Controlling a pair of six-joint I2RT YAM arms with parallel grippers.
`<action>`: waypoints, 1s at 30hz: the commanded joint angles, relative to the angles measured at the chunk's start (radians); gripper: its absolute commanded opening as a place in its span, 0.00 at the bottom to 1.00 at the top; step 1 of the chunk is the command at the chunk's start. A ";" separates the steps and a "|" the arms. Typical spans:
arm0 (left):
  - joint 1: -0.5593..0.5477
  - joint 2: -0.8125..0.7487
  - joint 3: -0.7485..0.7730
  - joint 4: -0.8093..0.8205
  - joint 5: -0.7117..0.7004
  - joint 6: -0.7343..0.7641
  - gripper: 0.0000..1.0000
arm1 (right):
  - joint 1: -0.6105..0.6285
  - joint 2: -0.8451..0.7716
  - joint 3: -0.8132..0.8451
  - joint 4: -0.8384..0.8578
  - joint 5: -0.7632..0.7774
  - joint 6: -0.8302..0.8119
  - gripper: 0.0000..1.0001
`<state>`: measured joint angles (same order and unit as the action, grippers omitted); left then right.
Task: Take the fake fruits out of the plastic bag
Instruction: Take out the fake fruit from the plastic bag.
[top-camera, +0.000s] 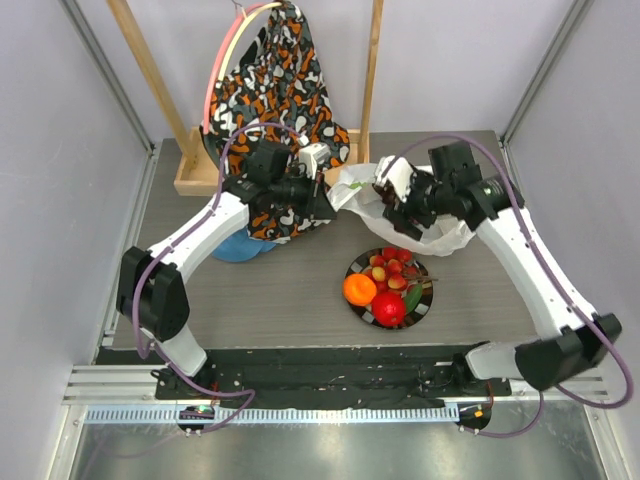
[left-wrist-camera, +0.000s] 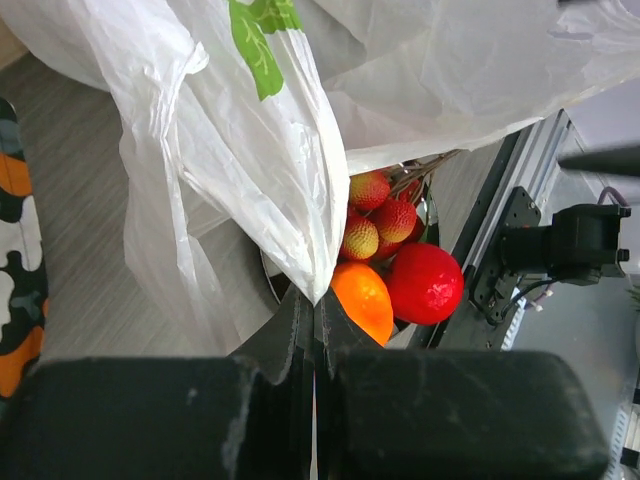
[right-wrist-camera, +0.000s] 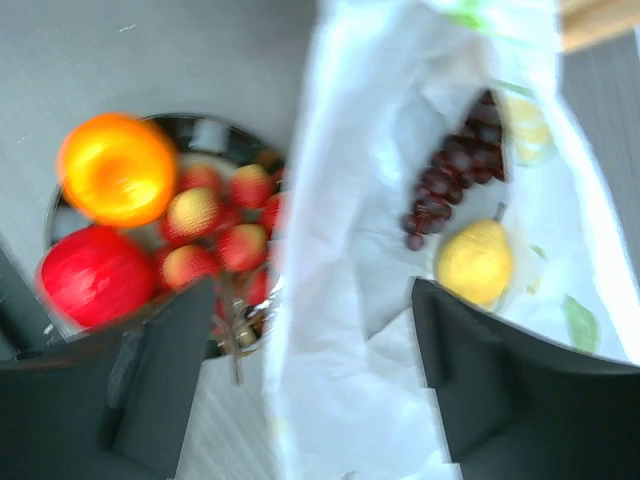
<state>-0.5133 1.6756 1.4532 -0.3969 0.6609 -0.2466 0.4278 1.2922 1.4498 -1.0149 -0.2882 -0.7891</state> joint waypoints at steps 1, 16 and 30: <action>-0.008 -0.034 -0.022 0.041 0.039 -0.017 0.00 | -0.101 0.155 0.037 0.070 -0.019 0.143 0.69; -0.025 -0.025 -0.016 0.043 0.040 -0.013 0.00 | -0.044 0.116 -0.316 0.423 0.380 0.169 0.32; -0.057 -0.025 -0.020 0.017 0.039 0.033 0.00 | -0.141 0.432 -0.117 0.555 0.550 0.215 0.68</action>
<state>-0.5705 1.6756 1.4265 -0.3950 0.6792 -0.2295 0.3161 1.6859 1.2743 -0.5404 0.1677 -0.6052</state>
